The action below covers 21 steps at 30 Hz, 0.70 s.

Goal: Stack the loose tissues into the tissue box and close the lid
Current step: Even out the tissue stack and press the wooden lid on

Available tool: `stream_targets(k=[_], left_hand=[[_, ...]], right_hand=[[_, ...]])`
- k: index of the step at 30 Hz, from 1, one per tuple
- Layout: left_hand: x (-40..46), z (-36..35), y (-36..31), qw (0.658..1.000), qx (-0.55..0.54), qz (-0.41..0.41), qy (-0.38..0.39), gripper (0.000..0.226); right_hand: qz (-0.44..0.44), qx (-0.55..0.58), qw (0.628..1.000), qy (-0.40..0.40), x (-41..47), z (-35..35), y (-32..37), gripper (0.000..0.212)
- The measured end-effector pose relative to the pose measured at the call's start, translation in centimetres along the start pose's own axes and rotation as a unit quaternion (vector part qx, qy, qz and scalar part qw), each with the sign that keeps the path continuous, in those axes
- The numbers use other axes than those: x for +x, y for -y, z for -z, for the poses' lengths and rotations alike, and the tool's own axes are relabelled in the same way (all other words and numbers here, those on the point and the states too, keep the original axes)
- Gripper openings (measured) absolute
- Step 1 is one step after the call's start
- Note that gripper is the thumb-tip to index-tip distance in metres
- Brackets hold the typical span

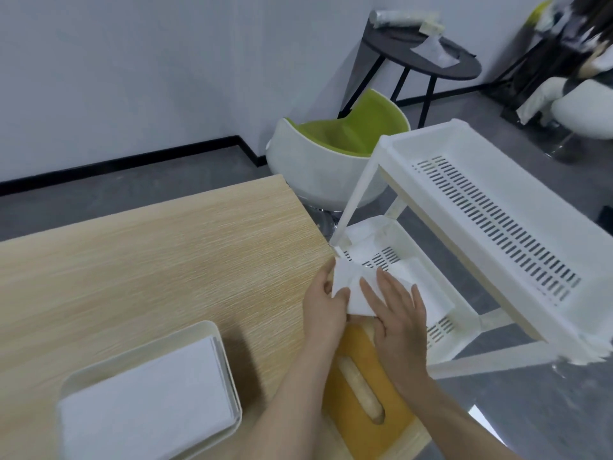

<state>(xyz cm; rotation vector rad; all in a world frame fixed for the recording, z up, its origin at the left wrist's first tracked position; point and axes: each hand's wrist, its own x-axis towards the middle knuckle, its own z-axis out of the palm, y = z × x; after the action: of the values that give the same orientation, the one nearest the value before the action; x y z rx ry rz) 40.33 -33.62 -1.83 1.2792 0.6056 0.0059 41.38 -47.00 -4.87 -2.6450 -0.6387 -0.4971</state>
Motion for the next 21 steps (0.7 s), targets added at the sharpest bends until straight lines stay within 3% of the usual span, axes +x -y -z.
stream_targets(k=[4, 7, 10, 11, 14, 17, 18, 21], left_hand=[[-2.8, 2.3, -0.8, 0.998, -0.014, -0.04, -0.043, 0.059], [-5.0, 4.4, -1.6, 0.996, -0.027, -0.05, -0.073, 0.055], [-7.1, 6.4, -3.0, 0.993, -0.051, -0.06, -0.091, 0.052], [-7.9, 7.0, -3.5, 0.992, -0.053, -0.063, -0.094, 0.052], [-10.1, 9.1, -4.4, 0.989, -0.053, -0.08, -0.109, 0.051], [-12.1, 11.8, -4.6, 0.984, -0.044, -0.091, -0.15, 0.05], [-12.7, 12.8, -4.5, 0.982, -0.039, -0.094, -0.161, 0.051], [-14.0, 15.9, -4.3, 0.978, -0.02, -0.088, -0.186, 0.052]], right_hand=[[-0.084, 0.135, 0.981, 0.107, 0.0, 2.8, 1.2, 0.073], [-0.233, 0.331, 0.899, 0.169, 0.4, 5.8, 3.5, 0.072], [-0.258, 0.428, 0.842, 0.203, 0.9, 7.9, 5.2, 0.065], [-0.264, 0.48, 0.808, 0.218, 0.9, 8.1, 5.6, 0.058], [-0.34, 0.638, 0.655, 0.221, 0.9, 8.2, 7.3, 0.05], [-0.376, 0.701, 0.573, 0.196, 0.6, 7.5, 9.0, 0.037], [-0.386, 0.707, 0.56, 0.195, 0.6, 7.5, 10.0, 0.036], [-0.381, 0.672, 0.593, 0.225, 1.0, 7.7, 13.3, 0.03]])
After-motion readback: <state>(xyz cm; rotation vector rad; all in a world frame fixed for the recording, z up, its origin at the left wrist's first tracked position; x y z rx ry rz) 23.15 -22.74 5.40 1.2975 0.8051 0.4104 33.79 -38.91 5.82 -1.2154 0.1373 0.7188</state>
